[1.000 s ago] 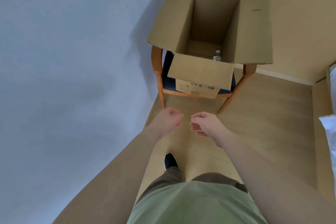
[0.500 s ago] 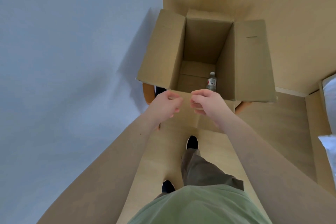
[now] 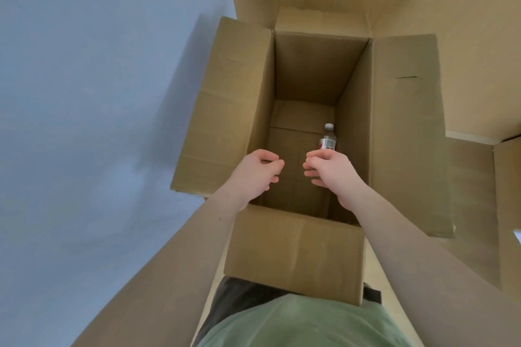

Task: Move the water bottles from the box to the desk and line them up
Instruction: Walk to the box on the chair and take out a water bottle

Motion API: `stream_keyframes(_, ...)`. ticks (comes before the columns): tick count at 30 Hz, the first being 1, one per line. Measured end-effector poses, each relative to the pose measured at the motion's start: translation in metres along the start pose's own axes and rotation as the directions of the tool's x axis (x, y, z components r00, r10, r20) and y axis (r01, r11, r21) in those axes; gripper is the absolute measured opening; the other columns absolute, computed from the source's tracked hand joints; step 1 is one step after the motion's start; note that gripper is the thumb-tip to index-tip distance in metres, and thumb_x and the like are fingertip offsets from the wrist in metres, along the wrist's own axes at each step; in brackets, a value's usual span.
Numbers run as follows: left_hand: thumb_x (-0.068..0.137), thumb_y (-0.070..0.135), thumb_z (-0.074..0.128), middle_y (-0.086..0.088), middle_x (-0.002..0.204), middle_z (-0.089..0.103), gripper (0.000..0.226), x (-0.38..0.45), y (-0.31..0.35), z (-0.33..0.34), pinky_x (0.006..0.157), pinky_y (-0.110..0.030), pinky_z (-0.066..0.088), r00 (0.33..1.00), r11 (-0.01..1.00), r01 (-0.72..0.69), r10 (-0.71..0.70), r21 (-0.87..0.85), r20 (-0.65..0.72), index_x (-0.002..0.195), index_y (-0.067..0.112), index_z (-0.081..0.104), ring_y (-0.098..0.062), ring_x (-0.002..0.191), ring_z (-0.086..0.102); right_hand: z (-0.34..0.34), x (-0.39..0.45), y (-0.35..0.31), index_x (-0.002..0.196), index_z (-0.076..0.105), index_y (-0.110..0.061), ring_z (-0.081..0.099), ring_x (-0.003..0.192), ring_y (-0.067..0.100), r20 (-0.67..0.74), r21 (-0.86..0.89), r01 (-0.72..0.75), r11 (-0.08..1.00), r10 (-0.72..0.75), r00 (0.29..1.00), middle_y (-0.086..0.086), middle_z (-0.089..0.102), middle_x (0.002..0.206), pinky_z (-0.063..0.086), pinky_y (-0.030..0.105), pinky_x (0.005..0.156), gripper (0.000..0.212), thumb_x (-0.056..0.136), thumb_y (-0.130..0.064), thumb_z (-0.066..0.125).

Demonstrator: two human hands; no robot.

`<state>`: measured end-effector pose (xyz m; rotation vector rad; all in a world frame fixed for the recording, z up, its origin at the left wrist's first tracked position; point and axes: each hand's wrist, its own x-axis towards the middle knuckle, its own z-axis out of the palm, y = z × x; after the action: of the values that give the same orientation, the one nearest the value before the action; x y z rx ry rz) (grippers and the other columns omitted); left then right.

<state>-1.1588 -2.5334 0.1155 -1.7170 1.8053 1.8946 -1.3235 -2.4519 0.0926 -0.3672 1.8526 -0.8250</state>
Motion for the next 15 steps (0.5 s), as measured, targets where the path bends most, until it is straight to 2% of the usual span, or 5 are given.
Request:
stream_keyframes(2,0.099,0.036,0.058,0.005,0.113,0.068,0.032,0.020,0.005,0.002,0.093,-0.034,0.058,0.999,0.999,0.029,-0.031,0.037,0.036,0.128,0.024,0.059,-0.010,0.101,0.069,-0.001,0.018,0.003,0.123,0.064,-0.021,0.066,0.102,0.013,-0.056,-0.027,-0.006,1.000,0.004,0.998,-0.002,0.067,0.111,0.055,0.034,0.093,0.028,0.096,-0.019,0.061)
stream_keyframes(5,0.099,0.035,0.058,0.004,0.114,0.067,0.030,0.056,0.015,0.003,0.093,-0.034,0.057,0.995,0.996,0.036,-0.044,0.083,0.087,0.127,0.024,0.058,-0.011,0.102,0.067,-0.001,0.044,0.008,0.128,0.061,-0.021,0.062,0.097,0.010,-0.141,-0.011,-0.030,0.999,0.028,0.990,-0.002,0.064,0.115,0.049,0.023,0.073,0.032,0.096,-0.020,0.060)
stream_keyframes(7,0.100,0.034,0.058,0.003,0.114,0.066,0.030,0.078,0.020,0.004,0.093,-0.034,0.057,0.994,0.992,0.028,-0.041,0.126,0.102,0.128,0.023,0.058,-0.011,0.103,0.067,-0.002,0.062,0.011,0.131,0.059,-0.021,0.059,0.089,0.006,-0.183,-0.001,-0.054,0.999,0.053,0.982,-0.001,0.062,0.116,0.045,0.021,0.066,0.035,0.096,-0.020,0.060)
stream_keyframes(13,0.101,0.032,0.058,0.002,0.119,0.065,0.032,0.131,0.012,0.016,0.099,-0.039,0.055,0.987,0.973,0.084,-0.112,0.216,0.120,0.131,0.022,0.058,-0.012,0.103,0.066,-0.008,0.110,0.021,0.136,0.053,-0.021,0.053,0.081,0.006,-0.244,-0.008,-0.148,0.989,0.142,0.959,0.005,0.056,0.133,0.048,0.022,0.065,0.039,0.097,-0.020,0.059)
stream_keyframes(15,0.101,0.032,0.058,0.003,0.119,0.065,0.032,0.146,0.009,0.021,0.100,-0.039,0.055,0.986,0.972,0.100,-0.125,0.215,0.106,0.132,0.022,0.057,-0.011,0.102,0.066,-0.010,0.126,0.024,0.139,0.050,-0.020,0.055,0.085,0.010,-0.255,-0.002,-0.180,0.984,0.174,0.951,0.006,0.055,0.136,0.048,0.023,0.065,0.042,0.098,-0.020,0.059)
